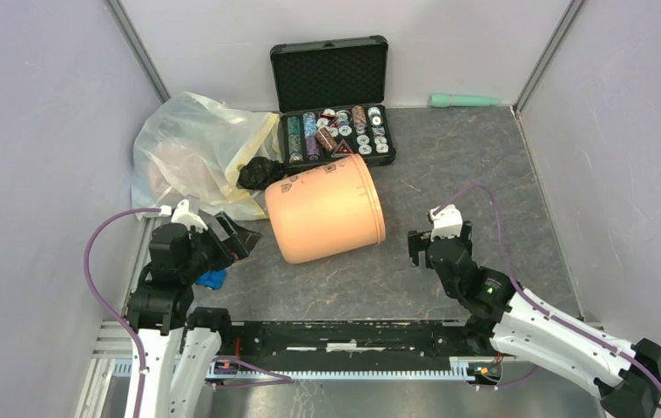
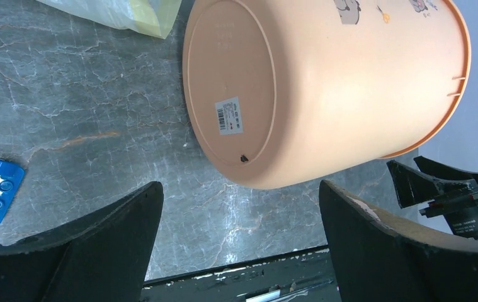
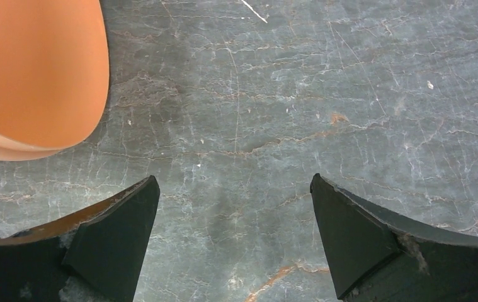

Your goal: Put the trash bags into the trash bin

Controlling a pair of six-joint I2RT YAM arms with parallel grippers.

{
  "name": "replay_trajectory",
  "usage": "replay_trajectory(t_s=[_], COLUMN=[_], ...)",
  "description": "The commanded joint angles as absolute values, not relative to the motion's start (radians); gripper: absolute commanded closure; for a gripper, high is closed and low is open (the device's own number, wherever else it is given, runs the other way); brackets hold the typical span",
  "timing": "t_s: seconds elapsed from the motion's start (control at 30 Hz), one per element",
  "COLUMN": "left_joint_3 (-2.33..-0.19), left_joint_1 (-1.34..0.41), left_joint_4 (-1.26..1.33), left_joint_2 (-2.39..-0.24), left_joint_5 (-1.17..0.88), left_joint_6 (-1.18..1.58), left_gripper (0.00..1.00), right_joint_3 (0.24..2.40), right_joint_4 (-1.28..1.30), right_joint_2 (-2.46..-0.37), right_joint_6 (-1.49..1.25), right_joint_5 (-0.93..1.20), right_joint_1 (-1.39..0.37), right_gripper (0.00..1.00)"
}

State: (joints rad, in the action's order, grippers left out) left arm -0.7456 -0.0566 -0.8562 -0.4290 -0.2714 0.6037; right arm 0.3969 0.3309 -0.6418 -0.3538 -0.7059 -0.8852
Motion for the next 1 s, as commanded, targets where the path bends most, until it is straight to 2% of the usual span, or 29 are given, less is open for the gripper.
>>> replay_trajectory(t_s=[0.0, 0.33, 0.57, 0.97], left_joint_3=[-0.737, -0.738, -0.730, -0.713], left_joint_1=[-0.051, -0.051, -0.051, -0.051], left_joint_4=[-0.810, -0.806, -0.777, -0.755], left_joint_2=[-0.424, -0.423, -0.423, -0.435], left_joint_5=[-0.287, -0.276, -0.324, -0.412], left_joint_6=[0.575, 0.578, 0.560, 0.548], left_gripper=[0.00, 0.00, 0.00, 0.00], right_joint_3=[0.408, 0.407, 0.428, 0.474], right_joint_4=[0.284, 0.246, 0.196, 0.067], right_joint_2=[-0.618, -0.524, -0.476, -0.577], right_joint_6=[-0.307, -0.257, -0.153, -0.125], right_joint_5=[-0.653, -0.519, -0.285, -0.055], right_joint_1=[-0.882, -0.882, -0.882, -0.882], right_gripper=[0.02, 0.02, 0.02, 0.02])
